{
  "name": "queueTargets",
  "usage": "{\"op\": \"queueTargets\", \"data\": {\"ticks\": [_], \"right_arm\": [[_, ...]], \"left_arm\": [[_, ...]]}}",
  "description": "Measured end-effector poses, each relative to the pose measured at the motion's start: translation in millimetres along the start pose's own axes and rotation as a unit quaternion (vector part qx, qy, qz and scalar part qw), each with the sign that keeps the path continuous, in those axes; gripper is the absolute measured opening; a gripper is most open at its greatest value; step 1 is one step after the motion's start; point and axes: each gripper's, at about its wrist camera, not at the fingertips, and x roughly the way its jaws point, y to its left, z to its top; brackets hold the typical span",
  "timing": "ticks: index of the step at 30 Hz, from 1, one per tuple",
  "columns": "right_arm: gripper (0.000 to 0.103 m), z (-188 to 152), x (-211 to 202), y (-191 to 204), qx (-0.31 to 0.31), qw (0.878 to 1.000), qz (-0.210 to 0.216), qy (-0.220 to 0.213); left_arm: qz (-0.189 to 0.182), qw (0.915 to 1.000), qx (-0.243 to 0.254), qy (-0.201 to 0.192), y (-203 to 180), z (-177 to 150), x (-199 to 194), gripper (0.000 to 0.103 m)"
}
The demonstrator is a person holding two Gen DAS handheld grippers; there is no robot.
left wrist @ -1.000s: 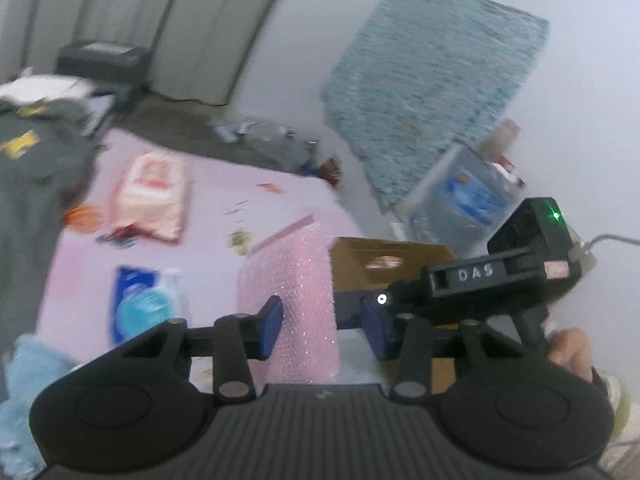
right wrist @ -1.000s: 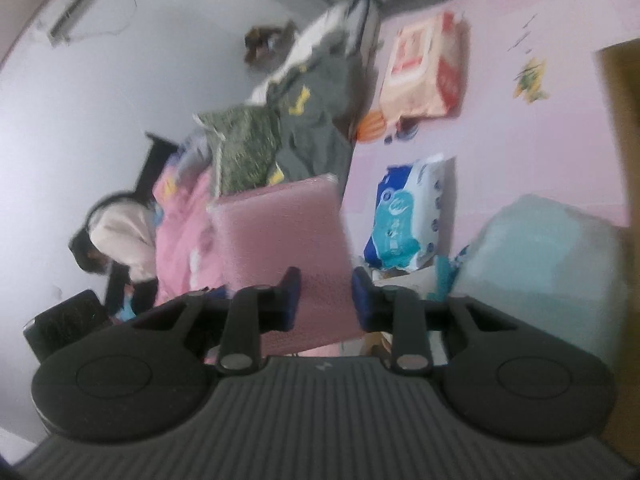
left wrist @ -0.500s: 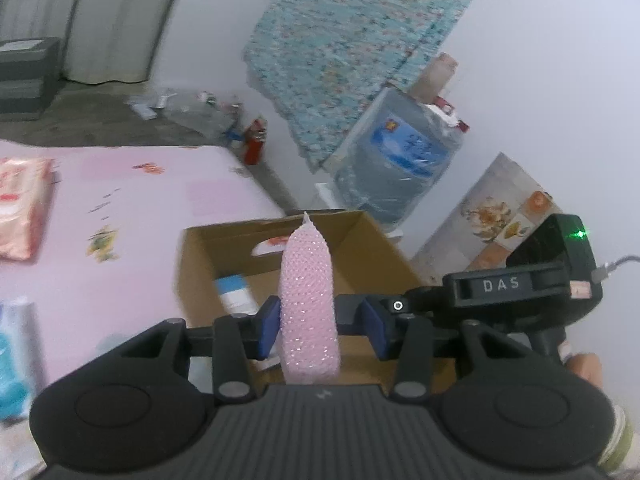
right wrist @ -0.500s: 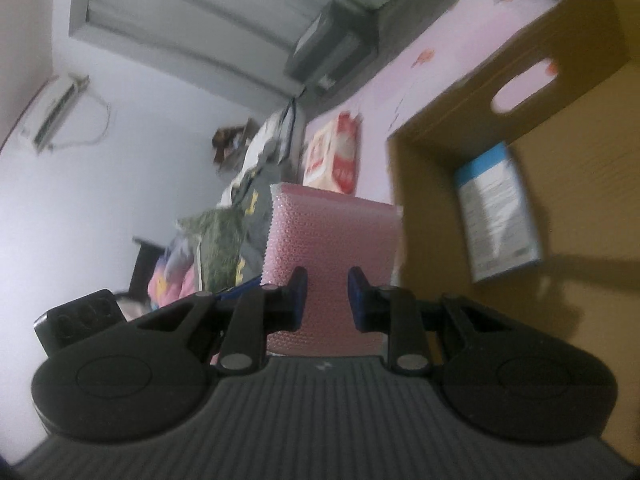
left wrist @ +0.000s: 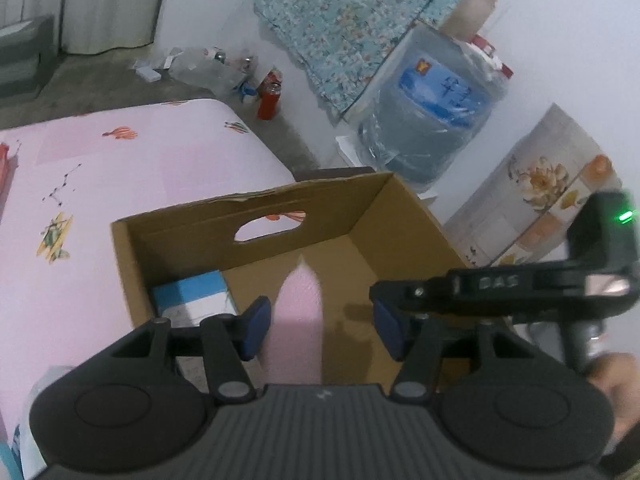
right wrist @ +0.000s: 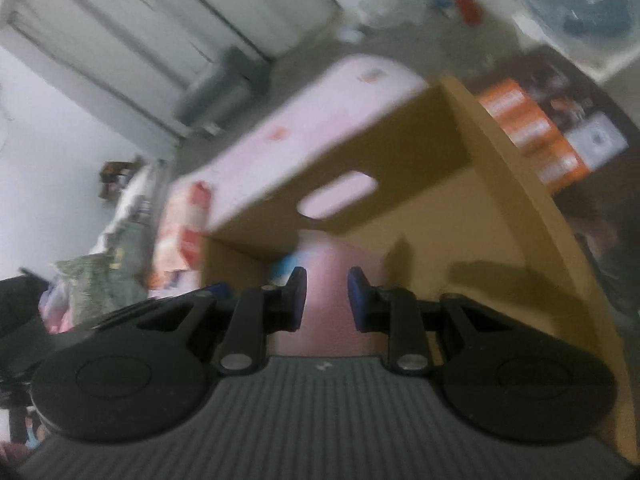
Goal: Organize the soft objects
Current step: 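Carry the pink sponge with the right gripper into the cardboard box, then release the sponge beside the medicine box and lift the right gripper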
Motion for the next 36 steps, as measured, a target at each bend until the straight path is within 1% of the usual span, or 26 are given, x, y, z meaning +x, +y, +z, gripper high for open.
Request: {"op": "queueTargets", "data": {"ticks": [4,6,9,11,12,13,14,16,17,18,19,21,22,24,25,27,29,31,32,33,34,36], "right_arm": [[0.023,-6.9,11.1,-15.9,0.014,1.0,-0.003,0.012],[0.023,-9.4,14.8,-16.1,0.013,1.0,-0.001,0.016],[0.026,-12.4,17.8,-8.7,0.015,0.999,0.001,0.031],[0.035,-17.2,22.7,-4.3,0.032,0.998,0.011,0.055],[0.049,-21.1,24.2,-4.4,0.049,0.996,0.011,0.068],[0.057,-23.6,23.6,-1.3,0.065,0.995,0.01,0.079],[0.06,-27.8,23.0,0.7,0.08,0.993,0.009,0.089],[0.072,-37.7,24.9,0.7,0.108,0.988,0.005,0.106],[0.075,-41.4,25.5,0.7,0.121,0.986,0.004,0.111],[0.081,-46.0,27.4,1.2,0.131,0.985,-0.001,0.115],[0.082,-50.0,30.8,2.8,0.134,0.984,-0.01,0.118],[0.082,-55.7,39.5,3.7,0.137,0.983,-0.036,0.119],[0.082,-58.0,44.6,1.2,0.151,0.98,-0.045,0.12],[0.082,-63.1,56.0,-2.2,0.179,0.974,-0.044,0.132],[0.081,-64.6,60.1,-1.6,0.184,0.973,-0.043,0.13],[0.081,-65.8,63.0,5.2,0.165,0.978,-0.054,0.113],[0.072,-66.4,61.6,11.3,0.143,0.983,-0.075,0.093],[0.058,-64.6,60.5,14.6,0.119,0.985,-0.092,0.082],[0.056,-64.0,59.4,16.5,0.109,0.986,-0.098,0.077],[0.051,-62.6,58.2,18.9,0.097,0.987,-0.106,0.071],[0.048,-60.1,57.4,20.3,0.084,0.988,-0.116,0.065],[0.047,-51.8,55.4,19.6,0.067,0.987,-0.136,0.053]], "left_arm": [[0.012,0.9997,0.008,-0.02,5.7,-2.2,-27.8,0.058],[0.017,0.9994,0.007,-0.031,7.0,-1.8,-42.3,0.059],[0.024,0.9986,-0.003,-0.048,14.4,-4.1,-67.9,0.06],[0.033,0.9976,-0.008,-0.061,19.1,-7.9,-83.4,0.061],[0.039,0.9969,-0.01,-0.068,22.1,-11.3,-92.4,0.062],[0.045,0.9961,-0.011,-0.075,24.6,-14.9,-100.8,0.063],[0.053,0.9951,-0.012,-0.083,28.1,-20.4,-110.7,0.064],[0.068,0.9934,-0.013,-0.092,32.6,-28.1,-124.6,0.067],[0.078,0.9922,-0.014,-0.096,35.9,-33.6,-131.7,0.068],[0.091,0.9908,-0.015,-0.099,38.6,-40.6,-137.7,0.068],[0.098,0.99,-0.016,-0.1,39.6,-44.4,-140.6,0.068],[0.109,0.9888,-0.023,-0.099,45.7,-56.8,-148.4,0.068],[0.111,0.9888,-0.026,-0.097,48.7,-62.5,-151.4,0.068],[0.115,0.9884,-0.031,-0.095,55.2,-74.1,-157.3,0.068],[0.117,0.9879,-0.033,-0.096,57.7,-78.3,-160.4,0.068],[0.122,0.9868,-0.038,-0.099,64.8,-87.3,-167.5,0.068],[0.125,0.9863,-0.047,-0.097,73.6,-93.9,-173.0,0.068],[0.128,0.9861,-0.054,-0.091,82.3,-99.8,-177.7,0.068],[0.13,0.9858,-0.057,-0.089,86.7,-102.3,-179.7,0.068],[0.132,0.9854,-0.06,-0.089,90.0,-104.4,-181.4,0.068],[0.133,0.9851,-0.063,-0.089,91.9,-106.2,-182.5,0.068],[0.135,0.9843,-0.069,-0.091,97.0,-109.4,-186.6,0.068]]}}
